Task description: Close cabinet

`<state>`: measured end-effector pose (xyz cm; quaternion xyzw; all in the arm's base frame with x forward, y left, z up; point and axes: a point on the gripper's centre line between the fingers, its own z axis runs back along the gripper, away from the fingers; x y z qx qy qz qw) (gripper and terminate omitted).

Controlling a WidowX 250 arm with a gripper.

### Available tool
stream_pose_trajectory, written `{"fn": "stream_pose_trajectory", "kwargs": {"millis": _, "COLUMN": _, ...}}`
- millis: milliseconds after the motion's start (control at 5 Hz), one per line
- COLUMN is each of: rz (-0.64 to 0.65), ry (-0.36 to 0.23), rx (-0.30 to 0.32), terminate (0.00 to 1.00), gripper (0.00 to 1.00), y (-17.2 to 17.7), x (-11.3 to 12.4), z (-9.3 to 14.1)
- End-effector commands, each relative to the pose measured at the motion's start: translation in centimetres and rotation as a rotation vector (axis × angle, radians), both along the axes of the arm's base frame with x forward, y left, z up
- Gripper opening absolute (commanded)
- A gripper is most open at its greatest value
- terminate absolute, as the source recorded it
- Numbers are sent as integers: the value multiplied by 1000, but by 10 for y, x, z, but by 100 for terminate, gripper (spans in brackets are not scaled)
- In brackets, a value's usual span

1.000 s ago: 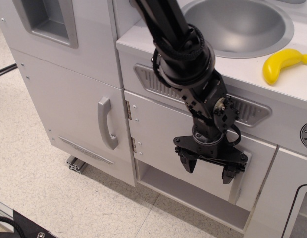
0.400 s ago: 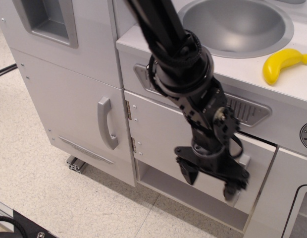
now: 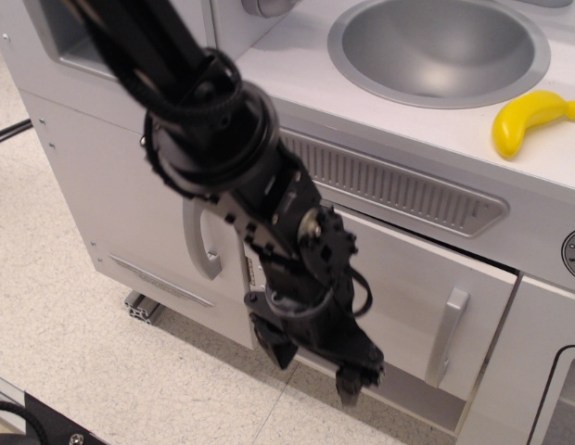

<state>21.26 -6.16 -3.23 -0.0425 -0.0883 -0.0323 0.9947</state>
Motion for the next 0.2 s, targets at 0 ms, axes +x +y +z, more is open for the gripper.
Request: {"fn": "stream_pose_trajectory", "kwargs": {"millis": 0, "rz": -3, "ry": -45, "rx": -9, "terminate": 100, "gripper": 100, "y": 3, "x": 6, "z": 17}}
